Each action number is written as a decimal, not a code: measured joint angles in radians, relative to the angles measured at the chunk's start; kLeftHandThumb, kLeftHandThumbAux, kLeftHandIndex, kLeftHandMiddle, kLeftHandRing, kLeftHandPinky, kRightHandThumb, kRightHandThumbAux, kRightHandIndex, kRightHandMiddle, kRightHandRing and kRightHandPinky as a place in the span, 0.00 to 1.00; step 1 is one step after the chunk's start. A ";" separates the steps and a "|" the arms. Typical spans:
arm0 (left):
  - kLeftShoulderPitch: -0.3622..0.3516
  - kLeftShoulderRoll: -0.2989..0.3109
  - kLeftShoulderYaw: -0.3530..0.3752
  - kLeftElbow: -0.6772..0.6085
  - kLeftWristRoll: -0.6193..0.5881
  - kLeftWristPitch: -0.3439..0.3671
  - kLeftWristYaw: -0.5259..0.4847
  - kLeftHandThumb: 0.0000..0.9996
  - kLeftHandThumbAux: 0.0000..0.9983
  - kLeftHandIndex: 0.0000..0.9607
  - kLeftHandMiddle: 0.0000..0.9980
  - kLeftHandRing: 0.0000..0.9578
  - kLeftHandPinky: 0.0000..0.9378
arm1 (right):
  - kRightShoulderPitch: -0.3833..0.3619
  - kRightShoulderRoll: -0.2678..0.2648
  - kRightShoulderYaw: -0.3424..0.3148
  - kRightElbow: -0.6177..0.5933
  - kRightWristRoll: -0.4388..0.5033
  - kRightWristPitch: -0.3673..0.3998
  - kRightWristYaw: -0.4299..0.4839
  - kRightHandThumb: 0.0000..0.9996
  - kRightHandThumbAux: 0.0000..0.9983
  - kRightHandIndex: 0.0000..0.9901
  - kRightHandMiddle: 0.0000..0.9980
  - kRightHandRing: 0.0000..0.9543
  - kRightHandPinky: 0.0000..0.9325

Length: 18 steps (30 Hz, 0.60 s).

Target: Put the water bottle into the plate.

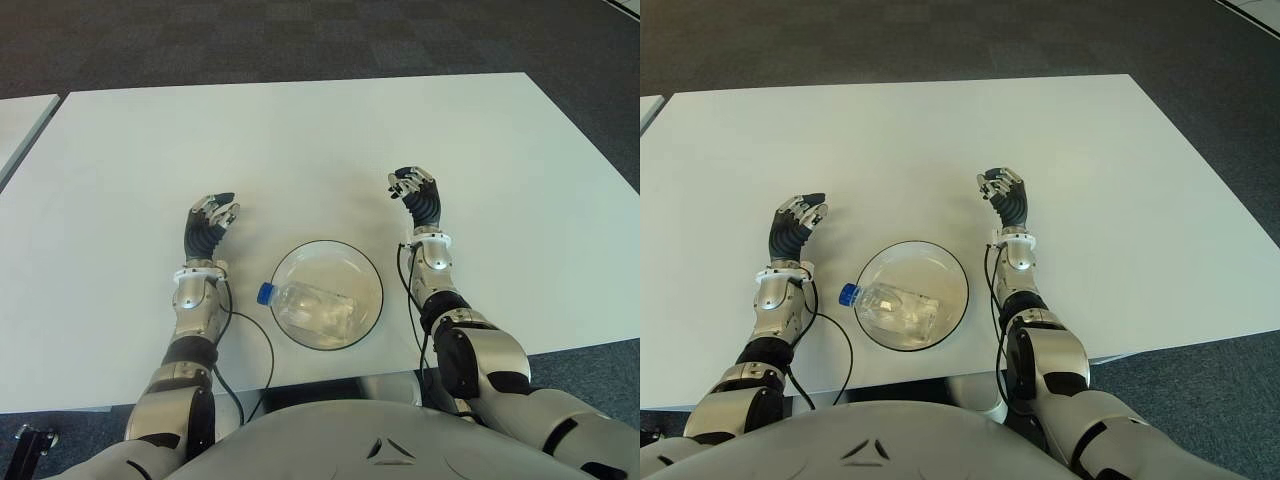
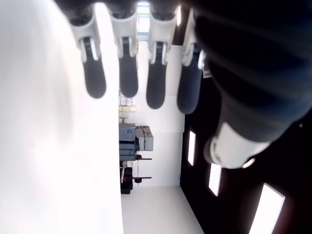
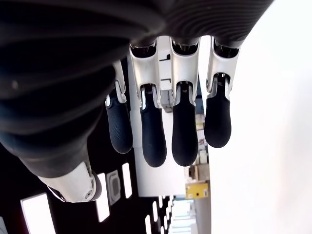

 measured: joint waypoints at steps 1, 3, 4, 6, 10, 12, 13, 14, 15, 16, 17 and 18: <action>0.003 0.000 0.000 -0.003 0.001 0.000 0.002 0.70 0.72 0.43 0.33 0.35 0.41 | 0.003 0.000 0.000 0.000 0.000 0.000 0.000 0.71 0.73 0.44 0.52 0.58 0.63; 0.005 -0.001 0.000 -0.007 0.004 -0.002 0.006 0.70 0.72 0.43 0.33 0.35 0.41 | 0.009 0.000 -0.001 -0.001 0.000 0.000 0.000 0.71 0.73 0.44 0.52 0.58 0.63; 0.007 -0.001 0.000 -0.009 0.008 -0.004 0.008 0.70 0.72 0.43 0.34 0.36 0.41 | 0.014 0.000 -0.001 -0.002 0.000 0.000 0.001 0.71 0.73 0.44 0.52 0.59 0.63; 0.010 -0.002 -0.001 -0.014 0.008 -0.009 0.009 0.70 0.72 0.43 0.34 0.36 0.41 | 0.022 0.000 -0.002 -0.003 0.000 0.000 0.003 0.71 0.73 0.44 0.52 0.59 0.64; 0.019 -0.002 -0.001 -0.024 0.009 -0.016 0.009 0.70 0.72 0.43 0.35 0.37 0.41 | 0.036 0.003 -0.005 -0.008 0.002 0.000 0.011 0.71 0.73 0.44 0.53 0.59 0.64; 0.025 -0.002 -0.001 -0.027 0.009 -0.016 0.009 0.70 0.72 0.43 0.35 0.37 0.40 | 0.039 0.005 -0.007 -0.011 0.002 0.000 0.012 0.71 0.73 0.44 0.53 0.59 0.63; 0.028 -0.002 -0.001 -0.029 0.009 -0.016 0.009 0.70 0.72 0.43 0.35 0.37 0.40 | 0.040 0.005 -0.007 -0.012 0.002 0.000 0.013 0.71 0.73 0.44 0.53 0.59 0.63; 0.033 -0.002 -0.002 -0.032 0.009 -0.016 0.009 0.70 0.72 0.43 0.35 0.36 0.40 | 0.042 0.006 -0.007 -0.015 0.002 0.000 0.014 0.71 0.73 0.44 0.53 0.59 0.63; 0.036 -0.002 -0.002 -0.032 0.009 -0.016 0.009 0.70 0.72 0.43 0.35 0.36 0.40 | 0.044 0.006 -0.007 -0.017 0.002 0.000 0.015 0.71 0.73 0.44 0.53 0.59 0.63; 0.039 -0.002 -0.002 -0.034 0.009 -0.015 0.009 0.70 0.72 0.43 0.35 0.36 0.40 | 0.046 0.006 -0.008 -0.019 0.002 0.000 0.015 0.71 0.73 0.44 0.53 0.59 0.62; 0.041 -0.002 -0.002 -0.035 0.009 -0.014 0.009 0.70 0.72 0.43 0.35 0.36 0.40 | 0.048 0.006 -0.008 -0.021 0.002 0.000 0.016 0.71 0.73 0.44 0.53 0.59 0.62; 0.043 -0.002 -0.003 -0.037 0.009 -0.013 0.009 0.70 0.72 0.43 0.35 0.36 0.40 | 0.051 0.006 -0.008 -0.023 0.002 0.000 0.018 0.71 0.73 0.44 0.53 0.58 0.62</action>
